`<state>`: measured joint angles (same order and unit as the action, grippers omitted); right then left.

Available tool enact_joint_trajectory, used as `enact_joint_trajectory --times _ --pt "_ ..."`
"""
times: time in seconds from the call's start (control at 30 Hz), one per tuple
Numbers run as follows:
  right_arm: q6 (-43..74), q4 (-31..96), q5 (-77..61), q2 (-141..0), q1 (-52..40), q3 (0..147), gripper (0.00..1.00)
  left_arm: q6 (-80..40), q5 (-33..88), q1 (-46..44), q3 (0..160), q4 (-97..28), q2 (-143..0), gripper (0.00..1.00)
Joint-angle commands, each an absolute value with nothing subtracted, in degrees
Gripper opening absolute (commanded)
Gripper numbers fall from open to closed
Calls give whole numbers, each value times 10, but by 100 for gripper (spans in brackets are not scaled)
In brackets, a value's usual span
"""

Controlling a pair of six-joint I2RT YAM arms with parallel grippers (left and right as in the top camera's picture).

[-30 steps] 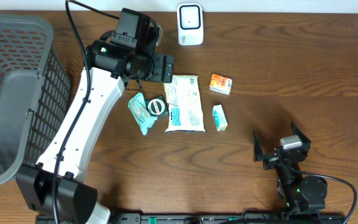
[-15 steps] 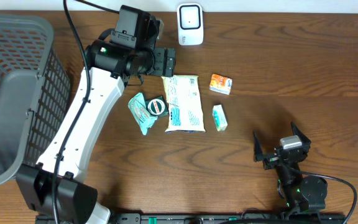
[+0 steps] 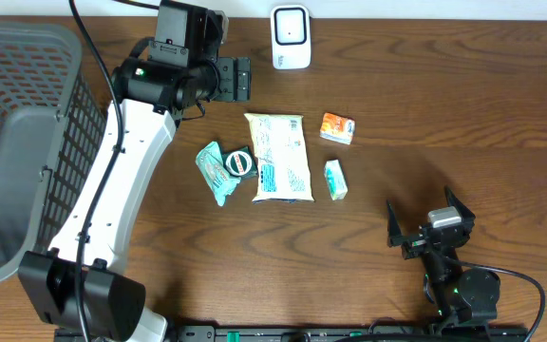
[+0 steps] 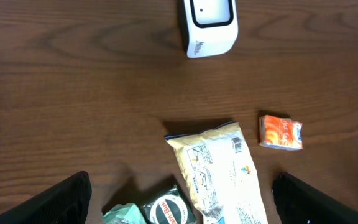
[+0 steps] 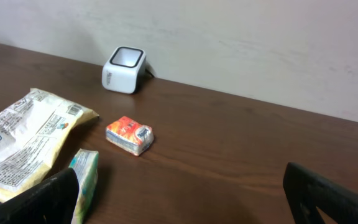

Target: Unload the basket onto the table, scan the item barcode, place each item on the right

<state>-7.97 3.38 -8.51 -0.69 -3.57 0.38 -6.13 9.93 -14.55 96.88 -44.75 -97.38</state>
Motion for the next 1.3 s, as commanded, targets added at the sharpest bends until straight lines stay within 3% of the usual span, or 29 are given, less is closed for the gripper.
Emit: enact_joint_trajectory --times 0.0,0.93,1.27 --pt "-73 36 -85 -4 -40 3 99 -60 92 -143 974 -446 -968 92" --pt "-99 13 -47 -4 -39 5 99 -60 92 -144 974 -447 -969 92" --pt "-97 59 -51 -47 -39 84 99 -60 92 -144 974 -448 -969 92"
